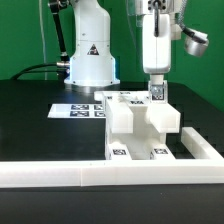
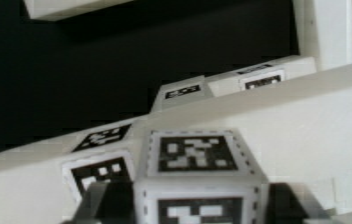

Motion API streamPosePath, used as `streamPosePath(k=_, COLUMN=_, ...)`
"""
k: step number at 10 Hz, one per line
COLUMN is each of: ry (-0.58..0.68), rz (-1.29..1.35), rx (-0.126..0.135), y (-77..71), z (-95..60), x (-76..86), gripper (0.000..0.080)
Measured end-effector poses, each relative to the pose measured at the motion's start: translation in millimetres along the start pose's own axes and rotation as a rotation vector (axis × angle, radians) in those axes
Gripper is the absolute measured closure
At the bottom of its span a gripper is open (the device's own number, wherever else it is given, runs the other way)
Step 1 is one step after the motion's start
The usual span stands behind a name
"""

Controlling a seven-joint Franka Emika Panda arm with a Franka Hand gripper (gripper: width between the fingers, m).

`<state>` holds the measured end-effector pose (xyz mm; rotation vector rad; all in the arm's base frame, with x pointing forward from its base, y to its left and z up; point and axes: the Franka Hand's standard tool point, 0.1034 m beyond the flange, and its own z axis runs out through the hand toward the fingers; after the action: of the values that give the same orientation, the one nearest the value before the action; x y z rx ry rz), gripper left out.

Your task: Assemble chair

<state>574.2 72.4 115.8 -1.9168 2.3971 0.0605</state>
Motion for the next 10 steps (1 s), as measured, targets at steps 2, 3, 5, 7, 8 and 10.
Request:
streamPosePath(k=2, ry=0.000, rz=-0.056, rx=-0.002, y=0.4, z=0.2, x=-0.1, gripper=0.0297)
streamPosePath(k=3, ry=0.000, rz=-0.086, rx=-0.008, y=1.3, z=0.5, x=-0.2, gripper=0.0182)
streamPosePath(k=5, ry=0.002, rz=-0.329, rx=-0.012, y=1.0, z=-0.5, x=-2.1, gripper=0.0159)
streamPosePath(k=7, ry=0.001, rz=-0.548, rx=-0.009, y=0.2, z=-0.8, x=-3.1, gripper=0.0152)
streamPosePath(k=8, ry=0.002, rz=-0.685, rx=-0.004, y=-0.9, z=-0.9, x=-1.3, gripper=0.0150)
streamPosePath(k=10, ry=0.003, rz=-0.847, rx=-0.002, y=0.7, z=0.0, x=-5.8, gripper=0.0150)
